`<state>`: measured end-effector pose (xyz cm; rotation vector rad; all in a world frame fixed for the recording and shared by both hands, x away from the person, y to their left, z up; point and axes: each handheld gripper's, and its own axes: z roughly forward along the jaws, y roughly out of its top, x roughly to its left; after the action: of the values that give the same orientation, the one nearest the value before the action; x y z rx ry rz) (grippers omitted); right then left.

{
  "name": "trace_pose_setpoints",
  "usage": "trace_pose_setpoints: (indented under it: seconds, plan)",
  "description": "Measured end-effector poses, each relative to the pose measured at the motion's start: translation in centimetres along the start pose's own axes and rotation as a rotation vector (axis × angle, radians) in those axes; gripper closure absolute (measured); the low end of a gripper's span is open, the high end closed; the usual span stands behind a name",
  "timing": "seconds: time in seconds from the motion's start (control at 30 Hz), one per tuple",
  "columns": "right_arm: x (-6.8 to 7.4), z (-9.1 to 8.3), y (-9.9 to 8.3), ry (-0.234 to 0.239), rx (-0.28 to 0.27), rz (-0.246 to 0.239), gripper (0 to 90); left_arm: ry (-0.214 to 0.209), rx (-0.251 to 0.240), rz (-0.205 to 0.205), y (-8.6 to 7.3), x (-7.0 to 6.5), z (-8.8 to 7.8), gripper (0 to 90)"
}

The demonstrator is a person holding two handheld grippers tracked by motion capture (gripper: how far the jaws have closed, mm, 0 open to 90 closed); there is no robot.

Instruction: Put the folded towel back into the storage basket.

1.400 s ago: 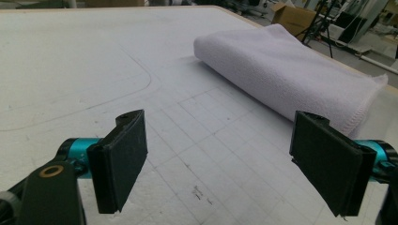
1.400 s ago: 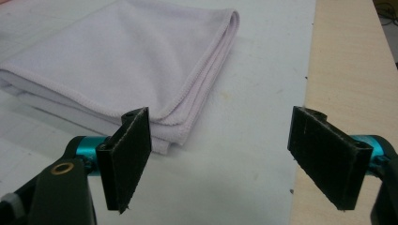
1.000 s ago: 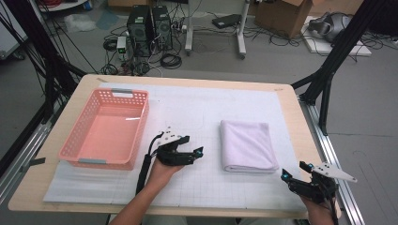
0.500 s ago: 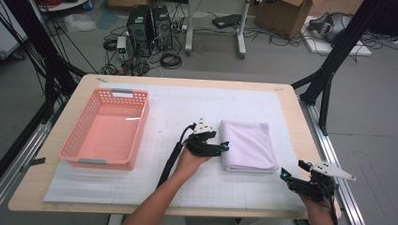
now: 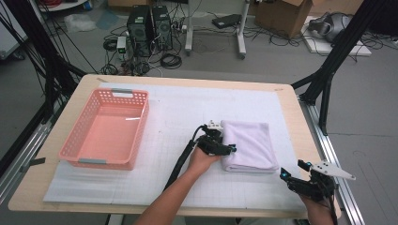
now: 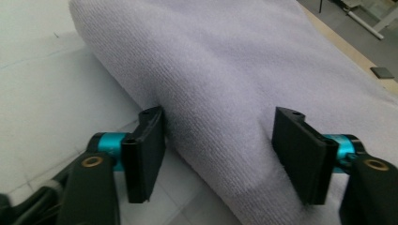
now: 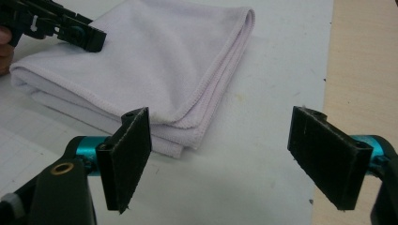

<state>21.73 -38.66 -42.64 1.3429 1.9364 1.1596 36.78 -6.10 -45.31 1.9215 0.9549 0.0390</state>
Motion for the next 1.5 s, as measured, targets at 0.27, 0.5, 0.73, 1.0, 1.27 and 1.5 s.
trace_pose_setpoints:
  seconds: [0.27, 0.5, 0.73, 1.0, 1.27, 1.5]
  plan:
    - [0.1, -0.1, -0.1, -0.002, 0.0, 0.001, 20.9, -0.052, 0.011, -0.035, 0.1, 0.0, -1.1, 71.6]
    - [0.1, -0.2, -0.1, -0.001, 0.002, -0.001, 21.0, -0.097, -0.027, -0.05, -1.0, 1.0, -3.1, 72.7]
    - [0.2, -0.2, -0.1, 0.0, -0.001, 0.001, 21.0, -0.092, -0.04, -0.017, -2.0, 2.5, -5.6, 72.7]
    - [0.3, -0.1, 0.0, 0.004, 0.0, -0.008, 21.0, -0.076, -0.035, 0.002, -2.4, 4.2, -7.8, 73.6]
    - [0.4, 0.2, 0.0, 0.01, 0.007, -0.011, 21.0, -0.017, -0.039, 0.001, -2.6, 4.0, -6.8, 65.1]
    - [0.4, 0.2, 0.1, 0.014, 0.006, -0.012, 21.0, 0.041, -0.037, -0.082, -2.6, 4.1, -6.1, 35.6]
